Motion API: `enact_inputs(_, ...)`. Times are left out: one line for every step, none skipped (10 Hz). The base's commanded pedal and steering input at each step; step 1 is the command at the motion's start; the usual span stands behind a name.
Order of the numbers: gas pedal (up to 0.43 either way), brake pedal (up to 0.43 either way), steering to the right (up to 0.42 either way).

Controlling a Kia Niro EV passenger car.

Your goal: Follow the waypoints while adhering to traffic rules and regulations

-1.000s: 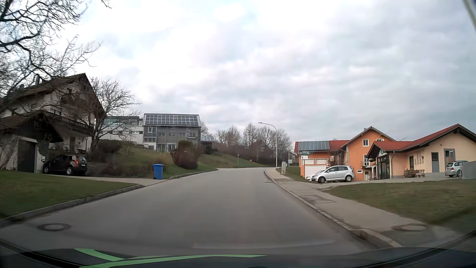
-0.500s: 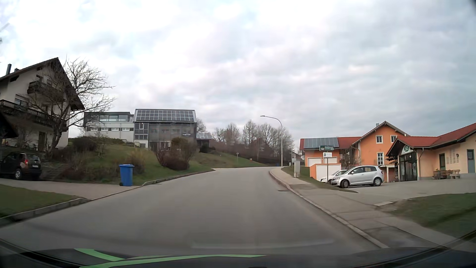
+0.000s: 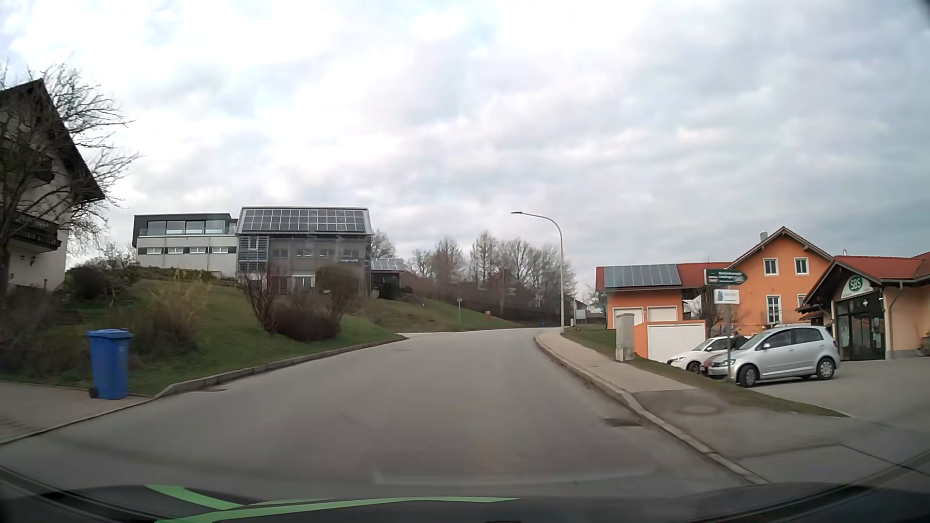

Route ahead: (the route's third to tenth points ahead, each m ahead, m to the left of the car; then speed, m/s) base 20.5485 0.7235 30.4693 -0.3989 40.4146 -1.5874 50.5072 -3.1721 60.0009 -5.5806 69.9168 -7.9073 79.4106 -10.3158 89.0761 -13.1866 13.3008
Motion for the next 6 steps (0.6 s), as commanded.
enact_inputs(0.299,0.000,0.009)
enact_inputs(0.299,0.000,0.010)
enact_inputs(0.299,0.000,0.012)
enact_inputs(0.299,0.000,0.015)
enact_inputs(0.299,0.000,0.017)
enact_inputs(0.299,0.000,0.018)
